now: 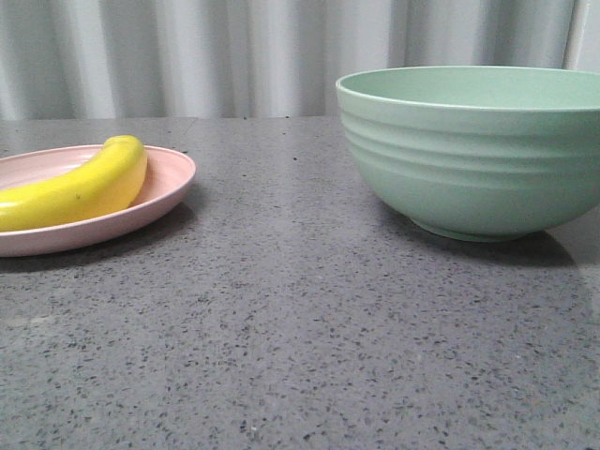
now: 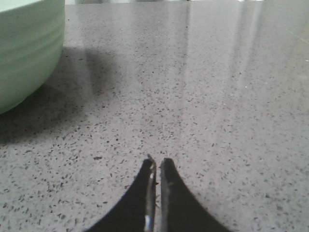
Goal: Transfer banana from pink plate to green bowl
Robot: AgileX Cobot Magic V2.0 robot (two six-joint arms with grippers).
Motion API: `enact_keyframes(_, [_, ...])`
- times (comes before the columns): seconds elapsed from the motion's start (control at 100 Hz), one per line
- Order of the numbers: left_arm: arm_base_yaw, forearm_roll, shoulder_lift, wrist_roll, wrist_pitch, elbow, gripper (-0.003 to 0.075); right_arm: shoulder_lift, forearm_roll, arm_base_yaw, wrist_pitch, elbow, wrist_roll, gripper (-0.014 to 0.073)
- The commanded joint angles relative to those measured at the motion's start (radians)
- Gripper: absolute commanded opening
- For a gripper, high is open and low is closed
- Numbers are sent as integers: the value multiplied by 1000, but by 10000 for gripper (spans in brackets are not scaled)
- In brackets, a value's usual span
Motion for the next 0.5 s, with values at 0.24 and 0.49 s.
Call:
enact_keyframes(0.24, [2, 3, -31, 0, -110, 26, -19, -17, 0, -6, -107, 26, -9, -74])
enact_keyframes(0.49, [2, -1, -31, 0, -223, 26, -19, -17, 0, -6, -340, 26, -9, -74])
